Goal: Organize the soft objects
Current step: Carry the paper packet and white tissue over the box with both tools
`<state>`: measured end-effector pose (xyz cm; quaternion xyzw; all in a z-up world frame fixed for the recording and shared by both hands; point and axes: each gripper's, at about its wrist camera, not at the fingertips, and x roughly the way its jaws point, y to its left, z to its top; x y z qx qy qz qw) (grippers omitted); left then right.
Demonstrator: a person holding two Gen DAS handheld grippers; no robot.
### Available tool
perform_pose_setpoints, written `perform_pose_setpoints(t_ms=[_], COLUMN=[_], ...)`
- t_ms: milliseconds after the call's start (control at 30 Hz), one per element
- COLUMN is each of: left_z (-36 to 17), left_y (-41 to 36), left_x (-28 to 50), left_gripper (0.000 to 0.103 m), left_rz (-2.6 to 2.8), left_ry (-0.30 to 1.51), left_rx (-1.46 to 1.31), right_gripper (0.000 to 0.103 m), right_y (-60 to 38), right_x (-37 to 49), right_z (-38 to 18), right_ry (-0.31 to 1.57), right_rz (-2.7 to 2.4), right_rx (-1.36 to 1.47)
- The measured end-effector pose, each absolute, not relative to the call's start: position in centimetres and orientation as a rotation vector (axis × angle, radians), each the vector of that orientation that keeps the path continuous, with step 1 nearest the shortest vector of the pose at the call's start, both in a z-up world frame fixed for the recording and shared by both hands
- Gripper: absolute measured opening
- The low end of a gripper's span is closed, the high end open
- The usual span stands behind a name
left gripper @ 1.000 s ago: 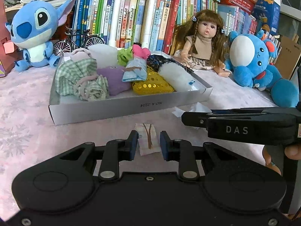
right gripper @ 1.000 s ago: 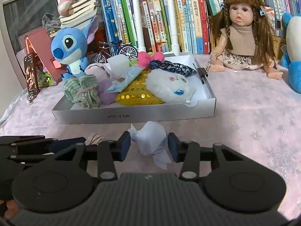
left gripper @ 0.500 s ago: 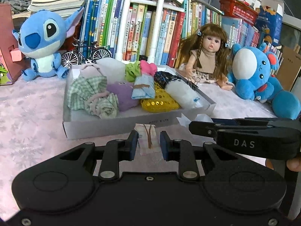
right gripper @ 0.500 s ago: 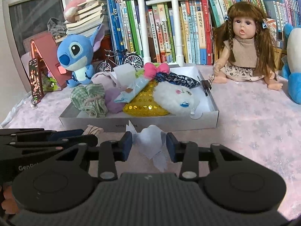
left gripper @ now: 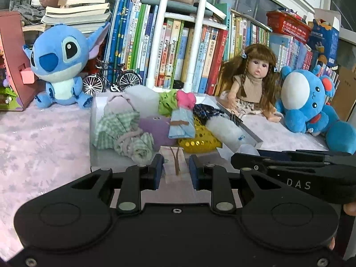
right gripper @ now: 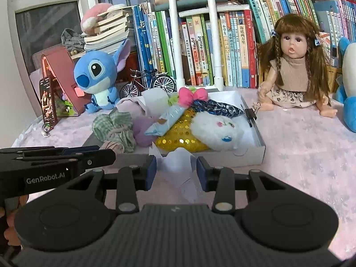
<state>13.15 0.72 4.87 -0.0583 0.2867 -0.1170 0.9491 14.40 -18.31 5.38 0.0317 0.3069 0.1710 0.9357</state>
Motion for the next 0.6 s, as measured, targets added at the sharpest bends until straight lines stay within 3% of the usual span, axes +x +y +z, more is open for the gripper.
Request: perform_pose_setpoints(t_ms=[600], left_z=[6.4], left_y=[1.7], left_x=[16.5], left_gripper=[0.024], left_rz=[-0.19], left_ry=[0.531], left_rx=[-0.127], right_gripper=[0.044], right_y=[-17.1], right_x=[16.1], right_z=[6.7], right_ry=[0.565], right_rz=[0.356], right_rx=[0.084])
